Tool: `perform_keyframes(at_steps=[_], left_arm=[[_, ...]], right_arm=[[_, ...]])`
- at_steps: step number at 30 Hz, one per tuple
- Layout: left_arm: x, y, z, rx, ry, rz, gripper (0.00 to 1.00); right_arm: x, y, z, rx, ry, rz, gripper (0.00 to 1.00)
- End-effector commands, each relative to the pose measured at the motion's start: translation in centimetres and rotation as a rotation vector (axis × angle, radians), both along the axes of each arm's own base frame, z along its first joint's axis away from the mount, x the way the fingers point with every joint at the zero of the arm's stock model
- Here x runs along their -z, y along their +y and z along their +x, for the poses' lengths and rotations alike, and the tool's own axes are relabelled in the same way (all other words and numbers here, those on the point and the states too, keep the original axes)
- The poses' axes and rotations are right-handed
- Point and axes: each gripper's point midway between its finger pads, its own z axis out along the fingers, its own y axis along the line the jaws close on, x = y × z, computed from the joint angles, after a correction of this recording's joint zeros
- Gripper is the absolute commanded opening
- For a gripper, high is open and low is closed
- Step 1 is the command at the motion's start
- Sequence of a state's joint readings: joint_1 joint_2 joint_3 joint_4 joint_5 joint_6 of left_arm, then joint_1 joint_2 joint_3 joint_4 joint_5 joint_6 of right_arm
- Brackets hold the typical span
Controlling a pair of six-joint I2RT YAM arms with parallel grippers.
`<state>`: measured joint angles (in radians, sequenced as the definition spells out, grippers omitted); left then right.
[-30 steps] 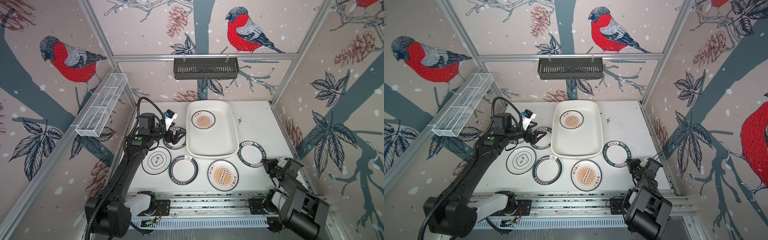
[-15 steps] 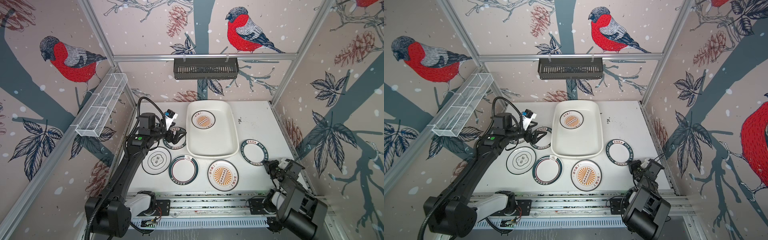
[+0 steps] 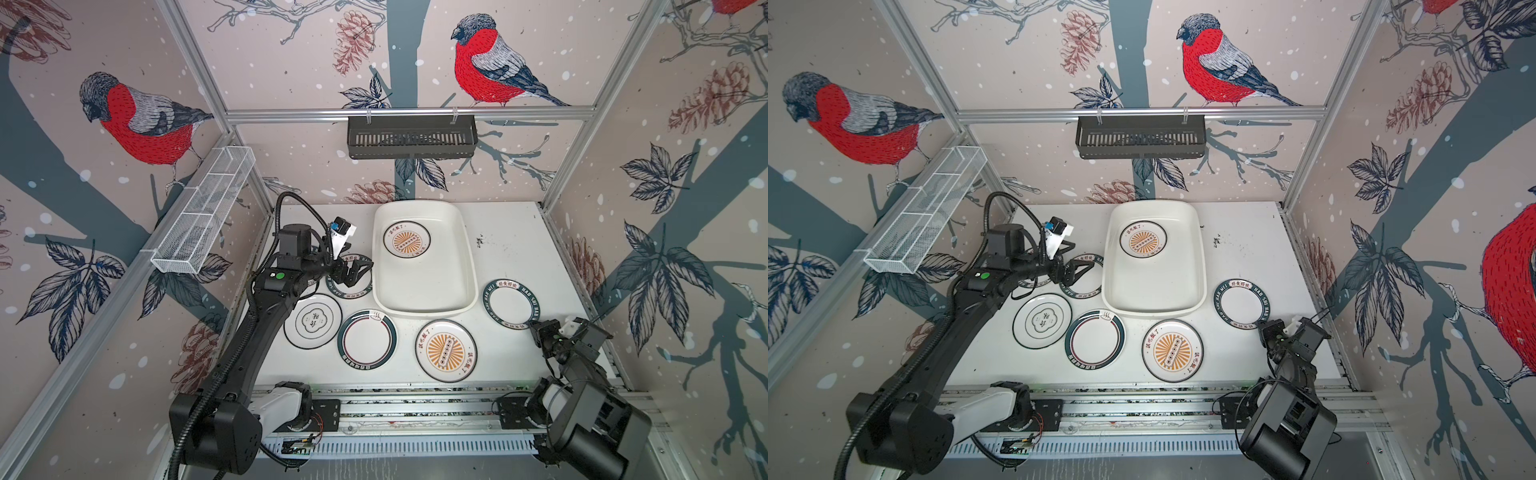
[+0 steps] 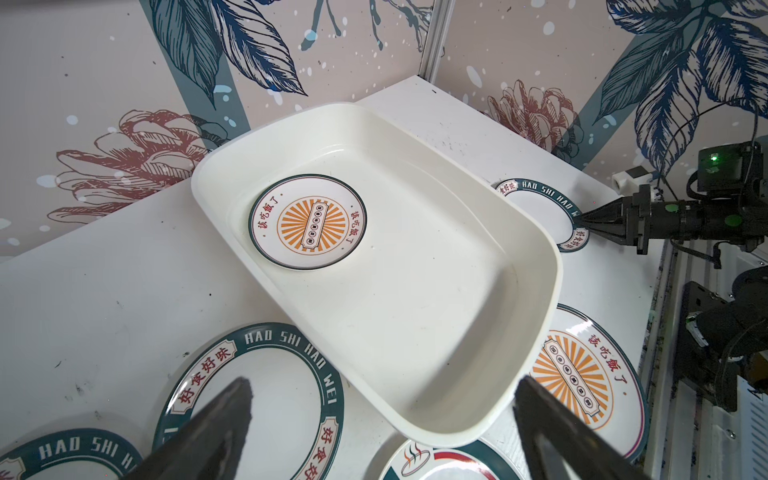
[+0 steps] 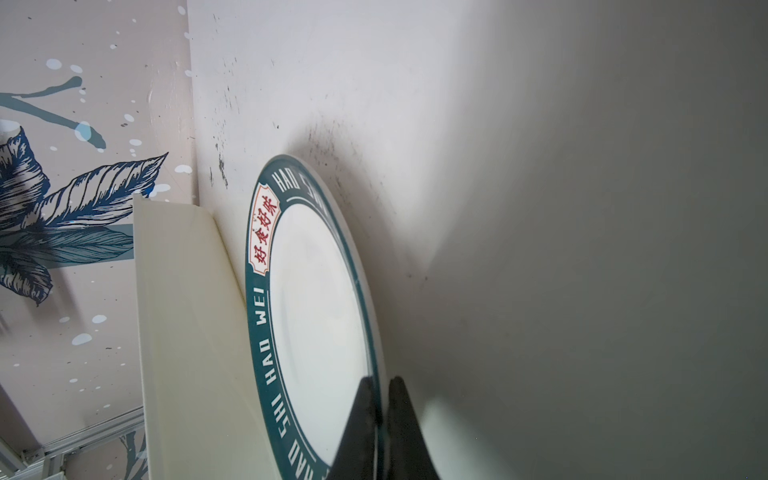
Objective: Place the plates into the plastic bin on the countertop
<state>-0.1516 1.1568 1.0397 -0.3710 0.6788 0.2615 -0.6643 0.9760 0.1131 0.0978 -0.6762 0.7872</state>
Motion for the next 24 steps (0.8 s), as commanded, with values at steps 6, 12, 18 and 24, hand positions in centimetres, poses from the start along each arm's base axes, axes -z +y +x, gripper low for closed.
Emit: perform_keyframes(at_steps=[6,12,18,24], left_arm=[[-0.4,0.0,0.2,0.003,-0.029,0.013,0.98],[-0.6,0.0,0.3,0.002,-0.027,0.011,0.97],[-0.6,0.0,0.4,0.0,-0.028,0.013,0.97],[-0.6,0.1,0.4,-0.002,-0.027,0.017,0.98]], right_arm=[[-0.5,-0.8,0.2,0.046,0.019,0.009,0.02],[-1.7,-1.1,1.0,0.046,-0.015,0.006,0.02],[-2.9,-1.4,1.6,0.041,-0.047,0.0,0.01],[-4.3,-1.8,2.2,0.049,-0.079,-0.005,0.01]])
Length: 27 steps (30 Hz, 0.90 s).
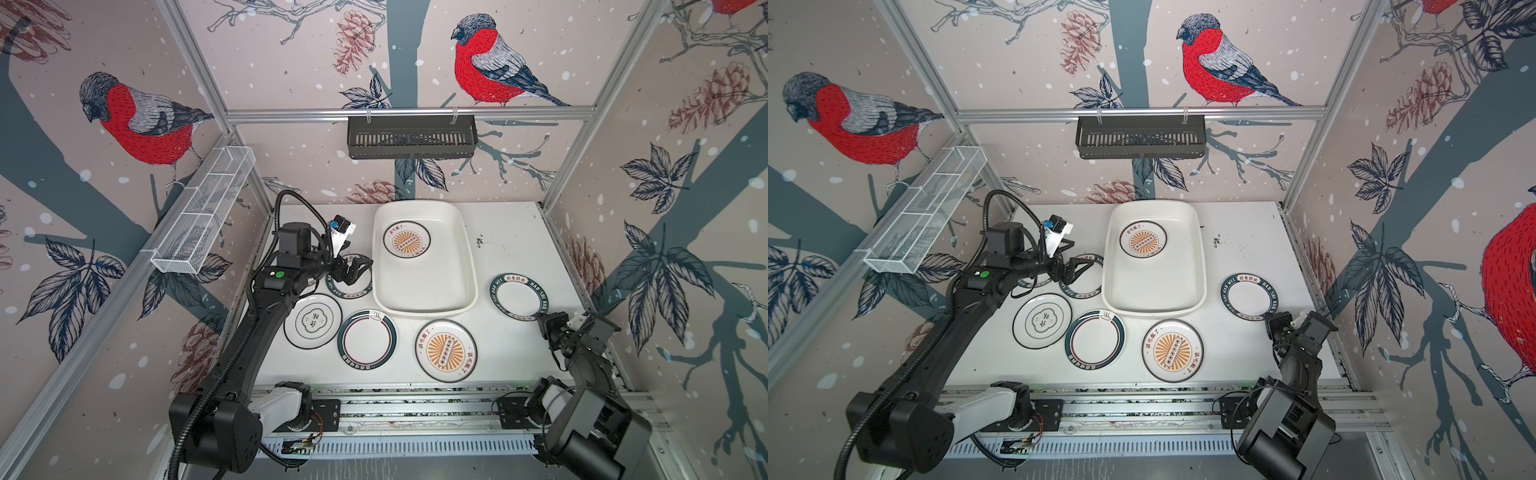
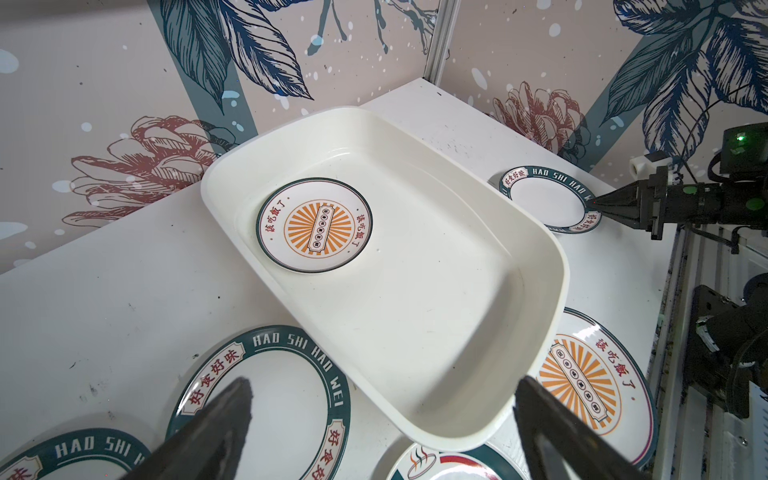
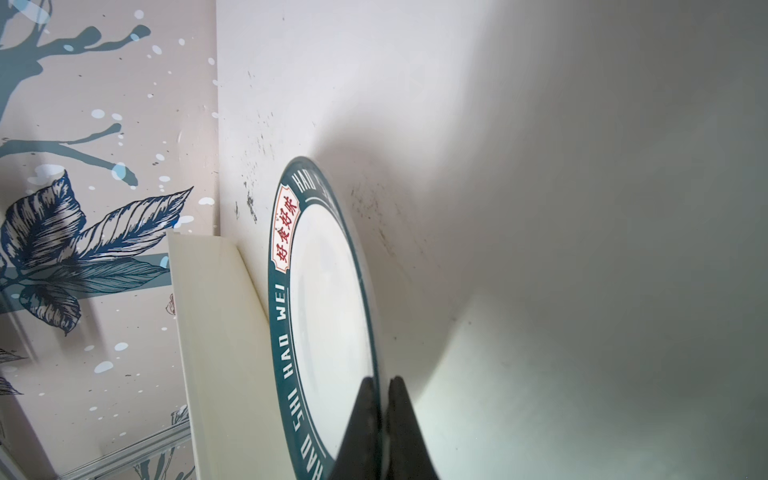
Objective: Place the plates into the plastic bin on the countertop
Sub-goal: 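Carry the upright green-rimmed plate into the white tray with the right gripper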
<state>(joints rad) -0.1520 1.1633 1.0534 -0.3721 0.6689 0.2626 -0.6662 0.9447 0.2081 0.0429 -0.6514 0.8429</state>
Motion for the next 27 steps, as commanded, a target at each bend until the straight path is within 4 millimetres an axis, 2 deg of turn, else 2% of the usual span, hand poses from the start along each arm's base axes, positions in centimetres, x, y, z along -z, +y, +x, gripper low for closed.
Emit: perform_keyframes(at_steps=[1,15,21,27], left_arm=[[-0.3,0.0,0.1,0.005,-0.02,0.011,0.98],[-0.3,0.0,0.2,0.004,-0.015,0.014,0.98],[-0.5,0.1,0.2,-0.001,-0.019,0.019,0.98],[-0.7,0.2,0.1,-0.007,-0.027,0.025,0.97]], right_arm=[[-1.6,-0.1,0.8,-0.002,-0.052,0.013,0.01],[-7.5,0.0,3.5,-0.034,-0.17,0.011,0.02],[-10.1,1.8,5.6,-0.081,-0.211,-0.01,0.01],[-13.5,5.0,8.5,-0.152,-0.273,-0.02,0.01]])
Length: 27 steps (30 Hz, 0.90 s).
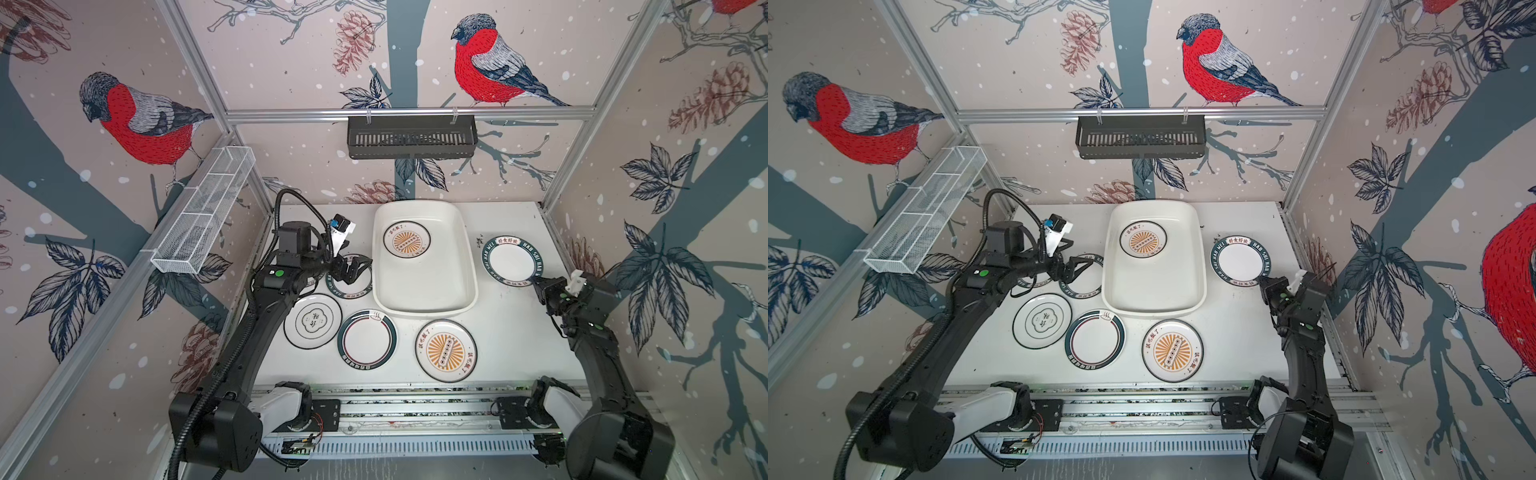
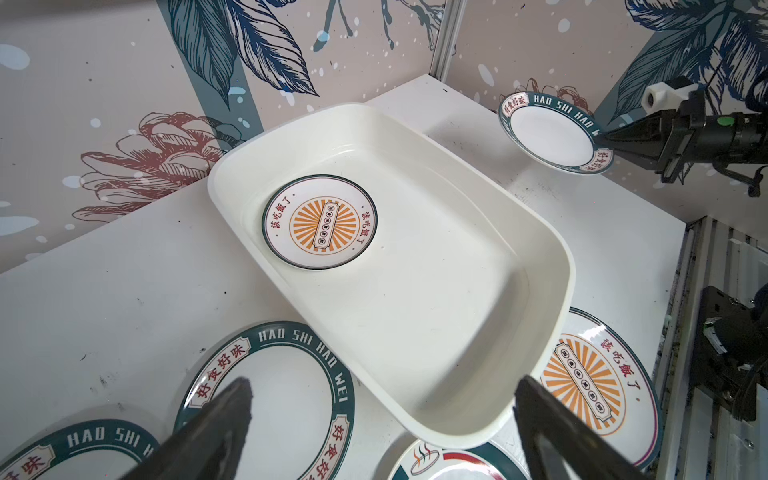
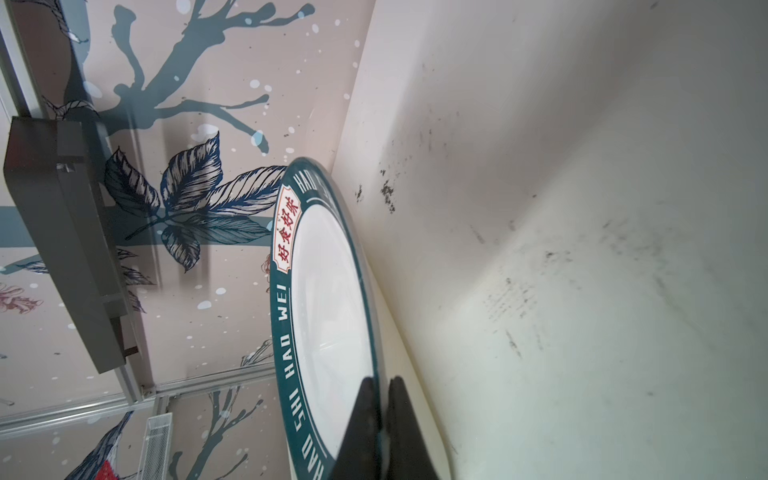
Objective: Place the plates into the plastic bin on the countertop
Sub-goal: 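Carry the upright green-rimmed plate into the white tray with the right gripper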
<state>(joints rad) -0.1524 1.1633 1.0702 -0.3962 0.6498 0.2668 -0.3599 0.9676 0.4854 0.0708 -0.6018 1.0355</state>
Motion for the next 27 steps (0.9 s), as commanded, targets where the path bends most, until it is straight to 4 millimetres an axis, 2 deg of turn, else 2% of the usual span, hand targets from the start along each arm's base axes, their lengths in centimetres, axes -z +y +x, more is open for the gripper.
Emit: perform_keyframes(at_steps=[1,4,12,19,27], left_arm=[[-0.6,0.0,0.0,0.007,-0.031,0.011,0.97],[-0.6,0.0,0.0,0.006,-0.025,0.006,0.98],[-0.8,0.4,-0.5,-0.005,-0.038,0.034,0.97],[-1.3,0.6,-0.9,-0.011,-0.041,0.036,0.97],[-0.9,0.8,-1.4,-0.021,-0.036,0.04,0.97]], right_arm=[[-3.3,0.9,2.2,0.009,-0.094,-0.014,0.02],[-4.8,3.3,3.8,-0.042,-0.12,-0.022,0.01],[-7.1,10.1,8.2,-0.174,-0.16,-0.044,0.02],[-5.9,16.5,11.9,-0.294,-0.149,-0.056,0.01],[-3.2,21.8,15.1,-0.382,-0.12,-0.116,0.01]])
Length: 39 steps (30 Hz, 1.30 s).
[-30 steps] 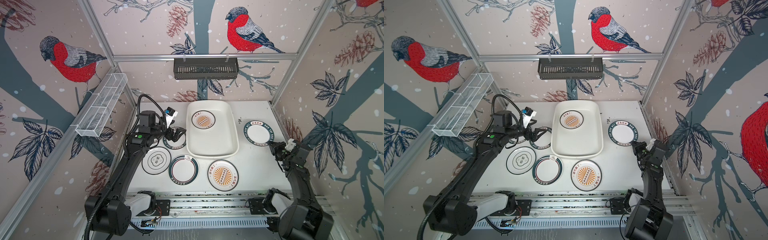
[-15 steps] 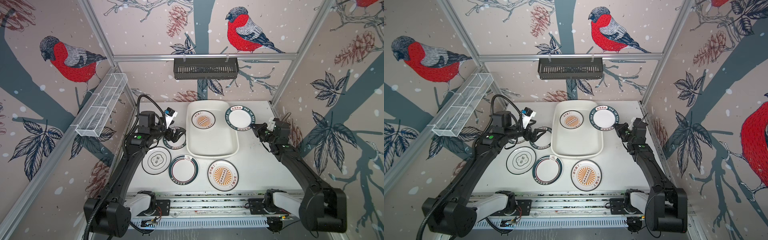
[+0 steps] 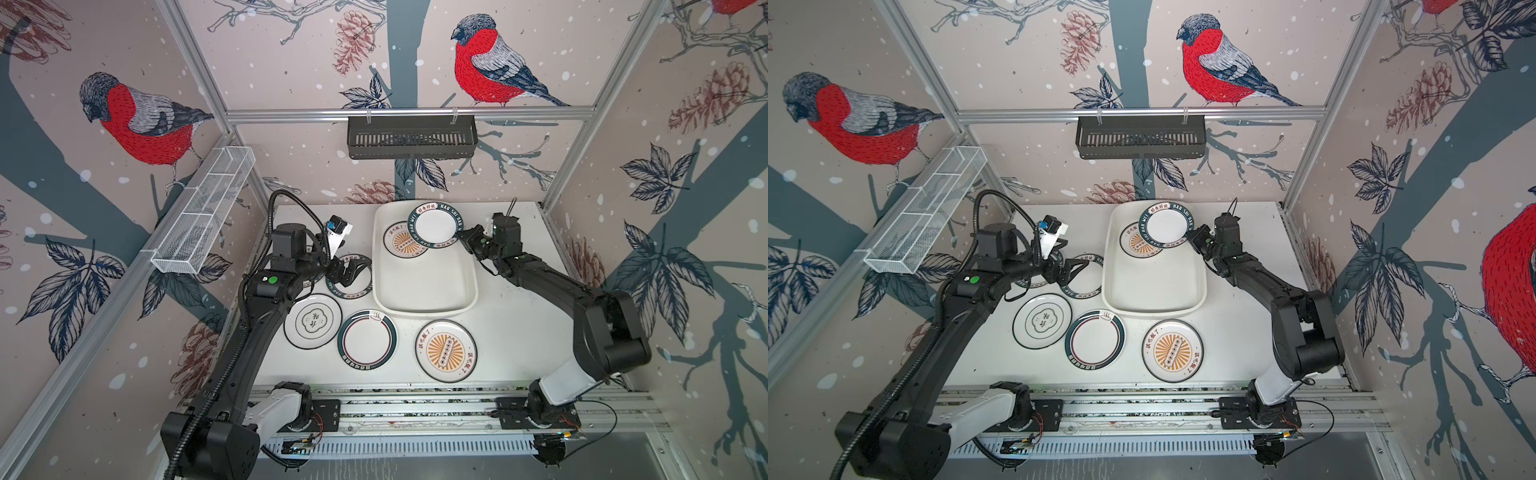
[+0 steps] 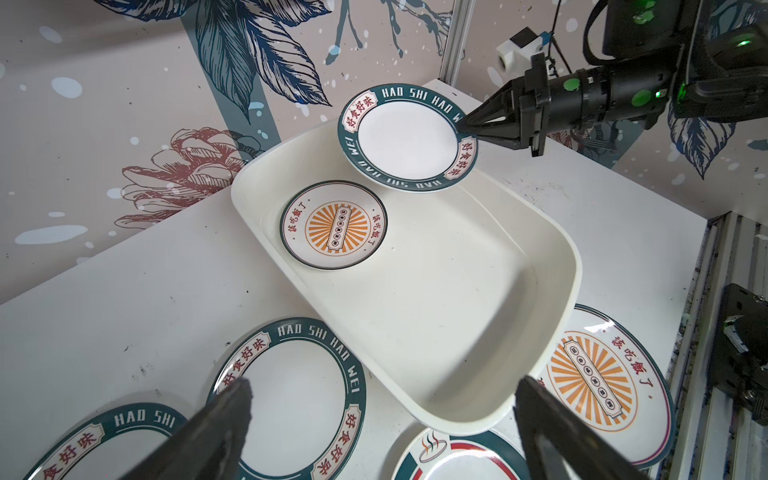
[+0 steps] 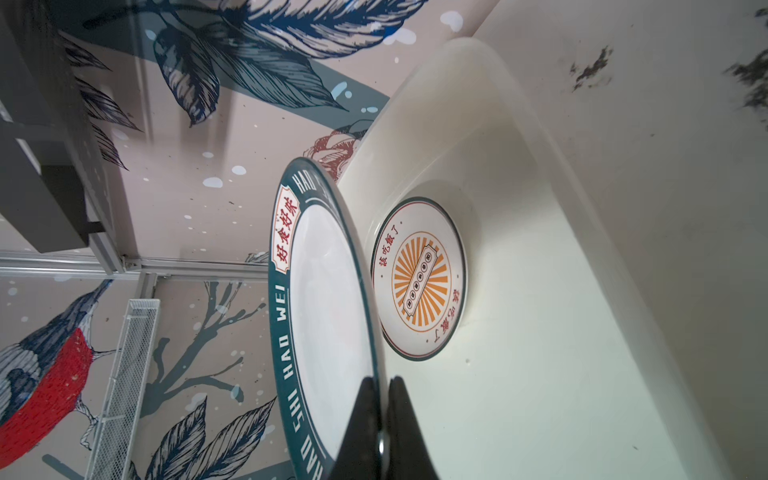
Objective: Place the plates into the plastic bin on the countertop
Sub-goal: 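Carry the upright green-rimmed plate into the white tray with the right gripper, then lower the green-rimmed plate flat onto the sunburst plate and open the right gripper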
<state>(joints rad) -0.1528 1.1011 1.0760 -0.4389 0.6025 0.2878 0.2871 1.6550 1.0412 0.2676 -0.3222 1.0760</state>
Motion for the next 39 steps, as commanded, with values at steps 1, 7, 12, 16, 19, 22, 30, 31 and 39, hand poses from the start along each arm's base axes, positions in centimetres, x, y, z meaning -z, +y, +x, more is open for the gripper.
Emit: perform_keyframes(at_steps=[1,7,12,16,19,22,30,31,39], left_arm=[[0.3,0.0,-0.4,0.009,0.01,0.007,0.97],[0.2,0.1,-0.5,0.004,0.01,0.006,0.97],[0.4,0.1,-0.6,-0.001,0.014,0.007,0.97],[0.4,0.1,-0.6,-0.004,0.012,0.005,0.98],[0.4,0.1,-0.6,-0.002,0.013,0.0,0.97],[0.4,0.1,-0.5,-0.004,0.015,0.0,0.97],[0.7,0.2,-0.6,-0.005,0.013,0.004,0.97],[0.7,0.2,-0.6,-0.006,0.012,0.005,0.98],[0.7,0.1,-0.6,-0.003,0.011,0.003,0.97]], right_arm=[[-1.0,1.6,1.8,-0.016,-0.073,-0.017,0.01],[2.2,4.6,3.3,-0.067,-0.031,-0.034,0.02],[4.5,6.3,3.9,-0.095,0.001,-0.047,0.02],[5.8,7.1,4.6,-0.105,0.02,-0.056,0.02],[6.7,7.8,5.2,-0.112,0.034,-0.062,0.02],[7.5,8.1,5.8,-0.112,0.05,-0.073,0.02],[9.5,8.3,7.1,-0.101,0.095,-0.088,0.03],[9.7,8.1,7.3,-0.097,0.101,-0.087,0.03],[10.7,7.8,7.5,-0.089,0.118,-0.094,0.04]])
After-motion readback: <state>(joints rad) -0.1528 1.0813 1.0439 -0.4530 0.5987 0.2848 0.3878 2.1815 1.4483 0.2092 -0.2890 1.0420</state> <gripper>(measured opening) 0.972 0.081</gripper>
